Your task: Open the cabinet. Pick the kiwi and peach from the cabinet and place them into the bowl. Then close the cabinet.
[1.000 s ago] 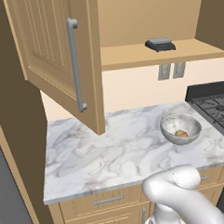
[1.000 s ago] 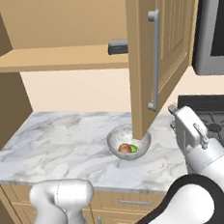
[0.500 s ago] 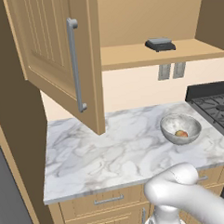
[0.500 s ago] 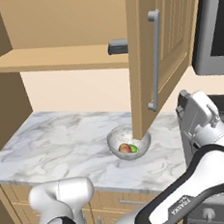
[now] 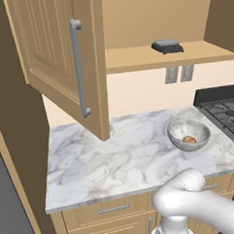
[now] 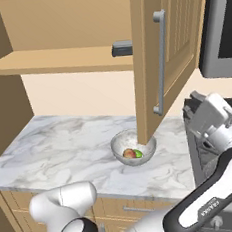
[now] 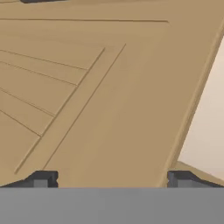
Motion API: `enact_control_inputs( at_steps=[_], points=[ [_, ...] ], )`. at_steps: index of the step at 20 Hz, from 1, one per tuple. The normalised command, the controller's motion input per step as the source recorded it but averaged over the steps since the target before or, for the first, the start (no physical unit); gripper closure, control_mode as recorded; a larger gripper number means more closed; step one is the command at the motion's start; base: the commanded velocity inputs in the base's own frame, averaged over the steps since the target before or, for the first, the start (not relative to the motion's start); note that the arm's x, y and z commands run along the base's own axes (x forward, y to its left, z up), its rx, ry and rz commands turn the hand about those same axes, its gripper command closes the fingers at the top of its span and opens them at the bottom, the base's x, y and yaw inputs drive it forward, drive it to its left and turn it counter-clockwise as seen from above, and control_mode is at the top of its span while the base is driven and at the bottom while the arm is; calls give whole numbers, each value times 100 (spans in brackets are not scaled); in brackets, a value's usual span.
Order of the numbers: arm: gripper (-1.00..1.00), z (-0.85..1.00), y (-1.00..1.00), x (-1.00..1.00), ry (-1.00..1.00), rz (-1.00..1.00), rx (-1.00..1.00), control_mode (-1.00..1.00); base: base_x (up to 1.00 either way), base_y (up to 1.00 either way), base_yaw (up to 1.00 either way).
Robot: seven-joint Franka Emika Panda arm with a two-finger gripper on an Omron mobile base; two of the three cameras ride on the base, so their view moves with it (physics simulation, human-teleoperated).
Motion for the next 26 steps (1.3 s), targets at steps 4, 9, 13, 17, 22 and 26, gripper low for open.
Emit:
enact_control_inputs(
  at_steps=[4, 9, 13, 17, 22, 26],
  points=[
    [-100, 0, 19, 0, -12, 18, 0, -100, 0, 0, 0],
    [-100, 6, 38, -2, -11, 15, 0, -100, 0, 0, 0],
    [-100, 18, 47, -11, -9, 11, 0, -100, 0, 0, 0],
    [-100, 17, 53, -16, -1, 6, 0, -100, 0, 0, 0],
    [-100, 10, 44, -1, 2, 1, 0, -100, 0, 0, 0],
    [-100, 8, 38, 0, 12, 0, 0, -100, 0, 0, 0]
  ],
)
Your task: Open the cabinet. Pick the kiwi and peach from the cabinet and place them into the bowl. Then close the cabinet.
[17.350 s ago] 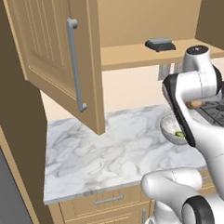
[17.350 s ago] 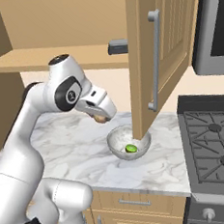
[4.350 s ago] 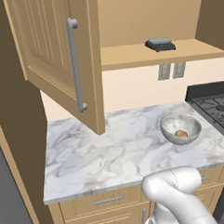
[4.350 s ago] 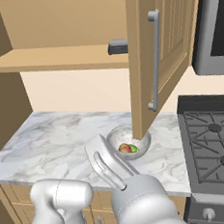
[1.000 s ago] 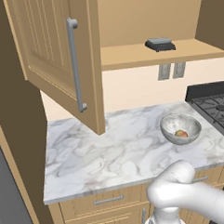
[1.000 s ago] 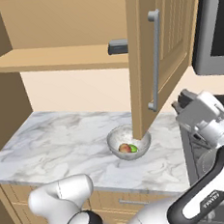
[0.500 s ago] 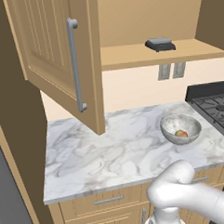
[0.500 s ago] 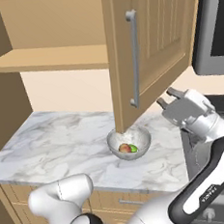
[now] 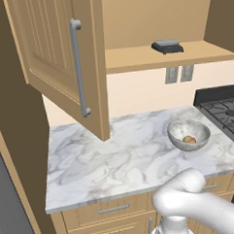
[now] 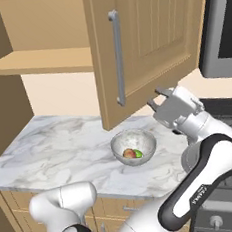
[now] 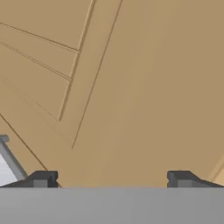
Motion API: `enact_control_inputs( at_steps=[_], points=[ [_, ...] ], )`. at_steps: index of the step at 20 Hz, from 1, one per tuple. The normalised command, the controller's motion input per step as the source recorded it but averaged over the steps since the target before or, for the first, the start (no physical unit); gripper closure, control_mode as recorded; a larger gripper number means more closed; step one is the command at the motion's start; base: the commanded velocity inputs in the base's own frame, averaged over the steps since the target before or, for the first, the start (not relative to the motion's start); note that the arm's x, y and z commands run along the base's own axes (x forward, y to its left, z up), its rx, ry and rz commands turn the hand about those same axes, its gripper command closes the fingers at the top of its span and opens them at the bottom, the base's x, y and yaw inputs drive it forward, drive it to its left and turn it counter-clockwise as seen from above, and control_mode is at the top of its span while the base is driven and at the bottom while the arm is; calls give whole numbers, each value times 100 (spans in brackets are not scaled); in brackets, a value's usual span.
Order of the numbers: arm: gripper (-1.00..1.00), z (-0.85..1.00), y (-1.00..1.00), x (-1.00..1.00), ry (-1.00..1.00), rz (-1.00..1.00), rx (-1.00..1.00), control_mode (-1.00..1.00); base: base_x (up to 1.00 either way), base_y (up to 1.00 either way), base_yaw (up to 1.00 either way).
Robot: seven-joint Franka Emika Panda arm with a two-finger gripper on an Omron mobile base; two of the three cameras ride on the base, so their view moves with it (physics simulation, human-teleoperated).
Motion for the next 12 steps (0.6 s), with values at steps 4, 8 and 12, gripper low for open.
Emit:
enact_control_inputs(
  at_steps=[4, 8, 12],
  points=[
    [-100, 0, 34, 0, 26, -3, 0, -100, 0, 0, 0],
    [-100, 0, 31, 6, 30, -8, 0, -100, 0, 0, 0],
    [-100, 1, 31, 14, 31, -9, 0, -100, 0, 0, 0]
  ],
)
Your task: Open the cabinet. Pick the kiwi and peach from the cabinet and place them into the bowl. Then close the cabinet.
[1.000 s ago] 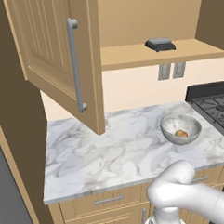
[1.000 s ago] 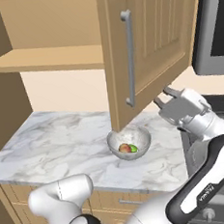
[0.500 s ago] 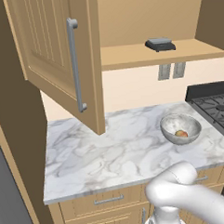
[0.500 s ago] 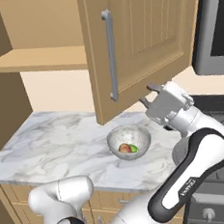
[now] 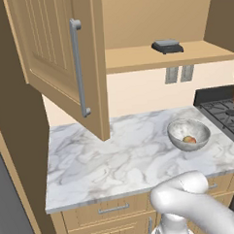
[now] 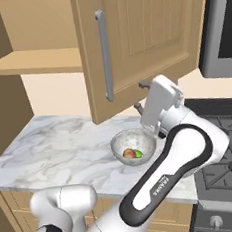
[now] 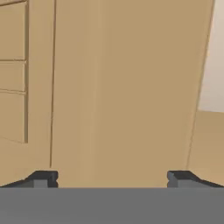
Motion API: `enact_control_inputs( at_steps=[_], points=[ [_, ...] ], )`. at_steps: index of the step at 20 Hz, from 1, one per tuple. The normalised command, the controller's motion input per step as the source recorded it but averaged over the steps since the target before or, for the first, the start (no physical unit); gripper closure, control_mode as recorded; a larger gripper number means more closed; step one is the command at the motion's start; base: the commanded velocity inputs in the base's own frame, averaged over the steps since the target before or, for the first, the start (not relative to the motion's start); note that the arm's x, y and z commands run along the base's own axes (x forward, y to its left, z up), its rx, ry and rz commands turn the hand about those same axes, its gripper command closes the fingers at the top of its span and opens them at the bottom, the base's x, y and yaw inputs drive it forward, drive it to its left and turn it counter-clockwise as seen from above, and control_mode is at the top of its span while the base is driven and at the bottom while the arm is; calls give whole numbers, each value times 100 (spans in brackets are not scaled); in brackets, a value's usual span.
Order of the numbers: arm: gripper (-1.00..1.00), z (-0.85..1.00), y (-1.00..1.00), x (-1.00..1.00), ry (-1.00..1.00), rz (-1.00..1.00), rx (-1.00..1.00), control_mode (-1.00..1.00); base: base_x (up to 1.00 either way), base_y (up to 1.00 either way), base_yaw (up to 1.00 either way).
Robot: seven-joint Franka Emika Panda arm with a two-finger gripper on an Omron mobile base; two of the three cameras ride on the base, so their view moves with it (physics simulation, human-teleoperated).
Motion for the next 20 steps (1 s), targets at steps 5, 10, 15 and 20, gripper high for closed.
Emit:
enact_control_inputs(
  at_steps=[5, 10, 15, 20],
  points=[
    [-100, 6, 29, 28, 29, -10, 0, -100, 0, 0, 0],
    [-100, 12, 22, 48, 30, -11, 0, -100, 0, 0, 0],
    [-100, 5, 9, 55, 24, -12, 0, -100, 0, 0, 0],
    [-100, -1, 17, 71, 17, -15, -2, -100, 0, 0, 0]
  ],
)
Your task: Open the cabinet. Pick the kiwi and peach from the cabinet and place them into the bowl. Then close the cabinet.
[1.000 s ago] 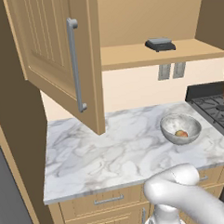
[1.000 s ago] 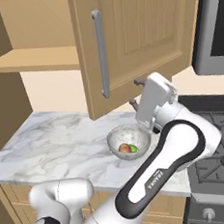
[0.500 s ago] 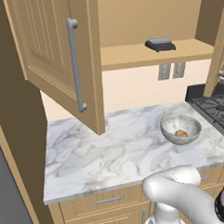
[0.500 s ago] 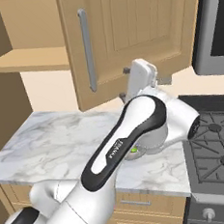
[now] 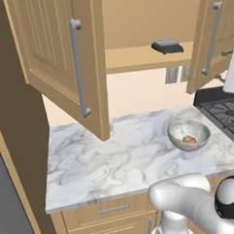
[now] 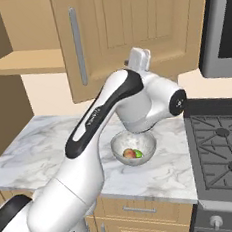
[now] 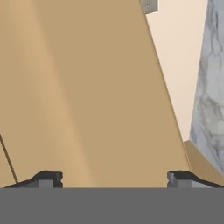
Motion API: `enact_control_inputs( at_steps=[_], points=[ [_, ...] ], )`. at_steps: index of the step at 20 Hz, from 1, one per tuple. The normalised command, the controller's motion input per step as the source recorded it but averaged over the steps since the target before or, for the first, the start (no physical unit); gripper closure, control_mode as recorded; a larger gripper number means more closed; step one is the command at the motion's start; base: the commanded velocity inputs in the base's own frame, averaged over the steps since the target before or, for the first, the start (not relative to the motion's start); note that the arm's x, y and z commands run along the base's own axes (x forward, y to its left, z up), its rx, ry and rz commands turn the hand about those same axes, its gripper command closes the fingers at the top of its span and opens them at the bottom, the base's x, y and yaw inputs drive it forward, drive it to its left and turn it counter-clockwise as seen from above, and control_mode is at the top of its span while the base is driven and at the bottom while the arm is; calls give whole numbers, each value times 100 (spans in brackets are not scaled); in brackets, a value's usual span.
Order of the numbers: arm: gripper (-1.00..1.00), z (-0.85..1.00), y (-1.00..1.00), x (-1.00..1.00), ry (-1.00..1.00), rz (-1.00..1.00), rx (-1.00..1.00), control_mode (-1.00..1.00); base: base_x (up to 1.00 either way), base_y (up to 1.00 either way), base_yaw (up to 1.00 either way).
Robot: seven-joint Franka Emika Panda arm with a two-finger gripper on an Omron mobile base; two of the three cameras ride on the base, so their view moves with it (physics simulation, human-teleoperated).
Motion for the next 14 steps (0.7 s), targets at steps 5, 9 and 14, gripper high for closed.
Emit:
enact_control_inputs(
  at_steps=[5, 9, 14],
  points=[
    [-100, 0, 16, 68, 15, -17, 0, -100, 0, 0, 0],
    [-100, 0, 14, 64, 15, -16, 0, -100, 0, 0, 0],
    [-100, 0, 11, 52, 7, -17, 0, -100, 0, 0, 0]
  ],
)
